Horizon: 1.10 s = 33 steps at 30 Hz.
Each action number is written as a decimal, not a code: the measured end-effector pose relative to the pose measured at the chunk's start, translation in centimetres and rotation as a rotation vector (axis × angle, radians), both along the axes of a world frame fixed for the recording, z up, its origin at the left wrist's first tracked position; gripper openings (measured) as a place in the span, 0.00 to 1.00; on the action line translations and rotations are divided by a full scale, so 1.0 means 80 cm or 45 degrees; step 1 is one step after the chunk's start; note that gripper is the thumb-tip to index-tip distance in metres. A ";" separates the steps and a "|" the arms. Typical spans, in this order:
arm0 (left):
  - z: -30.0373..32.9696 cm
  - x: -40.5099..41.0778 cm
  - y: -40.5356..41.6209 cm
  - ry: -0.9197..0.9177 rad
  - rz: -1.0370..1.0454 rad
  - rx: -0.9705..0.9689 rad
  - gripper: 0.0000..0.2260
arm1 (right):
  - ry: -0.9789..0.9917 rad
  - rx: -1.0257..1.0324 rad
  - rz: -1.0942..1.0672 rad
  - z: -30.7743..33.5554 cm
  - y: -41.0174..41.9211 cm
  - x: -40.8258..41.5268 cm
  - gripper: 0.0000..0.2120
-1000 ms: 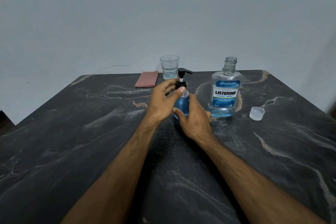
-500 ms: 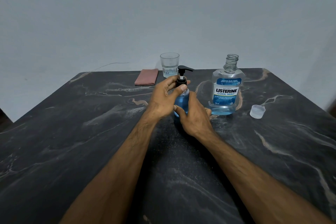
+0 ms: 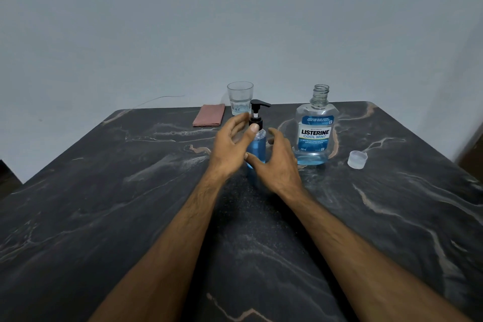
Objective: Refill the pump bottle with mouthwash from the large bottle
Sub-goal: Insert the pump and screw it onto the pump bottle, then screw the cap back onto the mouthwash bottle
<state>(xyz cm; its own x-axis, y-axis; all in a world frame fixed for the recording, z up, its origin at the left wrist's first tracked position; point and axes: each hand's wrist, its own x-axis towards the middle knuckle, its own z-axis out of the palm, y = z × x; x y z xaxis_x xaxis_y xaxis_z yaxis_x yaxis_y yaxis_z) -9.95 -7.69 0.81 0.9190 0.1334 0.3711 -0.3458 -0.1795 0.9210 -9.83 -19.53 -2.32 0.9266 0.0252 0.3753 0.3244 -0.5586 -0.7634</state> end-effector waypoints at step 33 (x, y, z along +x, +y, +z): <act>0.001 -0.012 -0.126 -0.041 0.204 0.048 0.09 | -0.120 -0.324 -0.446 0.014 -0.216 -0.002 0.12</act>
